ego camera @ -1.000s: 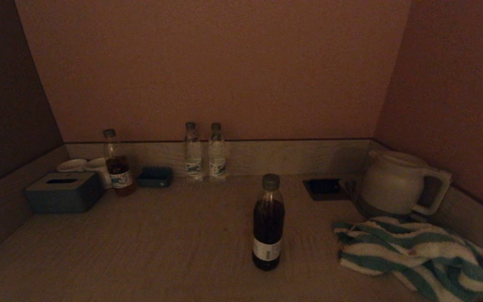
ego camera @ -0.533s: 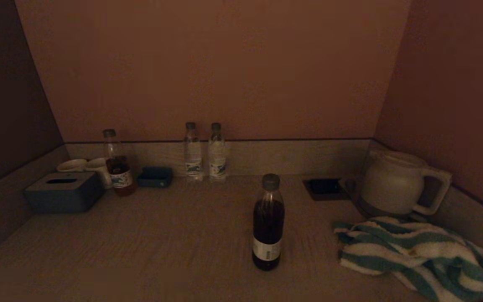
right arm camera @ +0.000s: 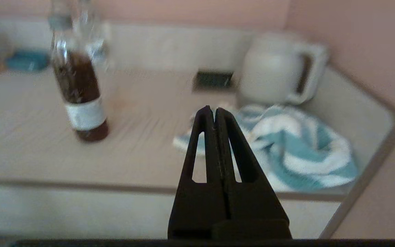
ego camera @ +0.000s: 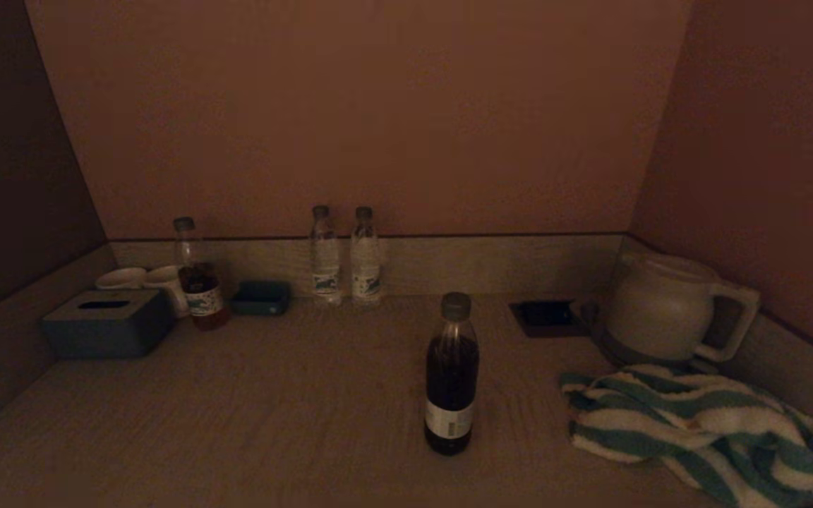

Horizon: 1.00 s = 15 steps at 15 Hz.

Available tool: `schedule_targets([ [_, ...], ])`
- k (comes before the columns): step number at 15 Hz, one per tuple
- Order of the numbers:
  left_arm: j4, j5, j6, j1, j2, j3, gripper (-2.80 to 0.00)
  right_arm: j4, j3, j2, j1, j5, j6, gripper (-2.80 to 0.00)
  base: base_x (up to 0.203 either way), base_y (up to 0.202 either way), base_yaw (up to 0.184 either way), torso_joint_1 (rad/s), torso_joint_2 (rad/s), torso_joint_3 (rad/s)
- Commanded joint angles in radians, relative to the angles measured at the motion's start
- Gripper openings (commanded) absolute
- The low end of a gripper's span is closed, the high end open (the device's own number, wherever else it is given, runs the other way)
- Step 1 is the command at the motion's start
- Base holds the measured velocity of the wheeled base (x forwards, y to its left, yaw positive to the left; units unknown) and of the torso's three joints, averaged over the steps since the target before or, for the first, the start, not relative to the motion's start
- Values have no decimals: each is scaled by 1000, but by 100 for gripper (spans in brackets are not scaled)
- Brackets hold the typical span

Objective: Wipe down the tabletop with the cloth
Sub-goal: Pick up the bottle

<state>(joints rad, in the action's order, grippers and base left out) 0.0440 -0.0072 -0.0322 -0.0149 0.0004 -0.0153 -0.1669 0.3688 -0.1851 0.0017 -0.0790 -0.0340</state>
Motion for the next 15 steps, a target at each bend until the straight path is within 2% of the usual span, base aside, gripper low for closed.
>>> schedule_targets([
  [1,0,0,0,0,1,0,-280,-30,78,-199,1,-59,7,-280,0,0,0,0,0,0],
  [4,0,0,0,0,0,0,-280,-11,174,-424,1,-140,25,-280,0,0,0,0,0,0],
  [6,0,0,0,0,0,0,-280,-2,219,-478,1,-188,33,-280,0,0,0,0,0,0],
  [8,0,0,0,1,1,0,-280,22,233,-527,1,-197,32,-280,0,0,0,0,0,0],
  [12,0,0,0,1,1,0,-280,142,285,-841,28,-200,23,-280,0,0,0,0,0,0],
  [15,0,0,0,0,1,0,-280,190,325,-900,65,-194,20,-280,0,0,0,0,0,0],
])
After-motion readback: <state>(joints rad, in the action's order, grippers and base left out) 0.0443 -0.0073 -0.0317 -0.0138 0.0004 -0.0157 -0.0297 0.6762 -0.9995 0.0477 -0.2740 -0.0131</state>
